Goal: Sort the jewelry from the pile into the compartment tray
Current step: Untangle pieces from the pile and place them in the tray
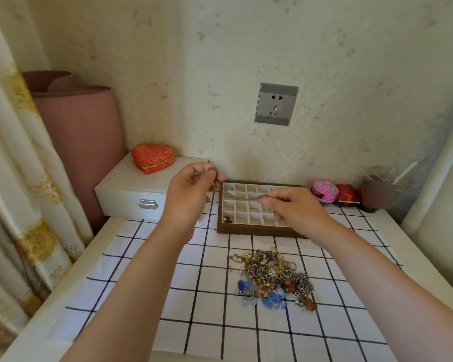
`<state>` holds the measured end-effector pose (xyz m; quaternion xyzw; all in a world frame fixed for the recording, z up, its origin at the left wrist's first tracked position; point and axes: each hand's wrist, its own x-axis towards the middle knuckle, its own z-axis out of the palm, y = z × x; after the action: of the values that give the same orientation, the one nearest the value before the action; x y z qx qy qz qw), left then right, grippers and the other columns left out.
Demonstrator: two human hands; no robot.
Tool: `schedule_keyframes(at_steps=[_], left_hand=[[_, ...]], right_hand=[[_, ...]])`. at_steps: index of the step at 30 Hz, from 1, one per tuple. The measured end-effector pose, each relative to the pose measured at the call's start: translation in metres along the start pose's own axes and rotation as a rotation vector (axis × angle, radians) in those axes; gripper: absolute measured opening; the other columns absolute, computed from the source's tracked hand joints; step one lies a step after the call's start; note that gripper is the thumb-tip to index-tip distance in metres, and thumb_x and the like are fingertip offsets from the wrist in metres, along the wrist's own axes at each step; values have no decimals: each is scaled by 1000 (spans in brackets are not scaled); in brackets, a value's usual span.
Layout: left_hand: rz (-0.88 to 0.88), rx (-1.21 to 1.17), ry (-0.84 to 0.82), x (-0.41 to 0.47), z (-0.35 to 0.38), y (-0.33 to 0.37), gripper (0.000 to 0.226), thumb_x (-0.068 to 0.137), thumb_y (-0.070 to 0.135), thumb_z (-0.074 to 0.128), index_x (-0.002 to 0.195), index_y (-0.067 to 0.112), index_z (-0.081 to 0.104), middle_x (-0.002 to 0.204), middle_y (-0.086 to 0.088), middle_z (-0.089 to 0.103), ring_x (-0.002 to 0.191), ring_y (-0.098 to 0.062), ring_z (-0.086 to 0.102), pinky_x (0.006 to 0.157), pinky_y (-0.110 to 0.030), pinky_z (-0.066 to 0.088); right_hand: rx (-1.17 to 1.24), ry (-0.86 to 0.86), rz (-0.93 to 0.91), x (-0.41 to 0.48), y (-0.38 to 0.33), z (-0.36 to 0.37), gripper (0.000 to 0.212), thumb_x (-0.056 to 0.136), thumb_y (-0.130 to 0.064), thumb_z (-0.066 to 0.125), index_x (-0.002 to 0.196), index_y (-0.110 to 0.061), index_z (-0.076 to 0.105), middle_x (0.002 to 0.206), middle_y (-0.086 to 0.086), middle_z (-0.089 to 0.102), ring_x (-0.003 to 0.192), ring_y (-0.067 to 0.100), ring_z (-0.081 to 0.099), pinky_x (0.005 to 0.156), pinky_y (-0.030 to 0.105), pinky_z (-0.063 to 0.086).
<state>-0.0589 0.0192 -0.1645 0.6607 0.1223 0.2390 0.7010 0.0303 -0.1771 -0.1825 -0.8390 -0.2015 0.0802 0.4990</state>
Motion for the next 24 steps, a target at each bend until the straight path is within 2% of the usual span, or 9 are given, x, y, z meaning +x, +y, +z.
schedule_keyframes(at_steps=[3,7,12,16,18,21,24], left_hand=[[16,-84,-14,6,3,-1,10,98,11,57,101,11,67,84,2,75,75,-9,65,64,-21,52],[25,-130,-33,15,3,-4,13,97,8,58,104,4,68,86,0,74,78,-12,67,77,-26,58],[37,-110,-44,21,-1,-9,14,95,6,59,103,3,70,86,0,75,79,-11,68,81,-26,59],[32,-78,-59,23,-2,-11,12,93,7,63,100,5,72,88,-4,75,79,-10,69,81,-26,59],[36,-41,-75,24,-1,-10,9,93,8,64,95,9,73,85,-4,74,78,-10,69,80,-26,59],[52,19,-115,30,3,-7,10,94,8,63,93,12,72,88,-6,75,79,-13,69,81,-29,59],[77,90,-160,42,13,-4,12,94,9,63,90,16,72,88,-5,75,77,-14,69,79,-32,59]], right_hand=[[48,16,-5,15,-4,11,9,93,-16,69,98,-19,76,69,0,71,62,8,65,62,19,55],[-3,18,4,36,-1,26,13,94,-12,68,105,-11,75,81,10,75,67,12,70,67,24,61],[-125,-25,-10,51,9,42,9,94,-15,68,100,-17,75,69,4,72,62,8,67,67,24,59],[-241,-56,-58,54,18,46,13,95,-20,68,86,-28,73,66,-4,69,65,10,66,74,32,56],[-263,-73,-71,55,21,44,14,95,-20,68,85,-28,73,65,-10,66,67,9,64,76,32,56],[-291,-138,-74,56,20,42,12,94,-18,69,101,-19,78,73,-14,68,69,5,64,80,30,54],[-334,-235,-88,57,16,35,20,90,-17,73,110,-21,75,101,-8,72,83,5,66,82,24,52]])
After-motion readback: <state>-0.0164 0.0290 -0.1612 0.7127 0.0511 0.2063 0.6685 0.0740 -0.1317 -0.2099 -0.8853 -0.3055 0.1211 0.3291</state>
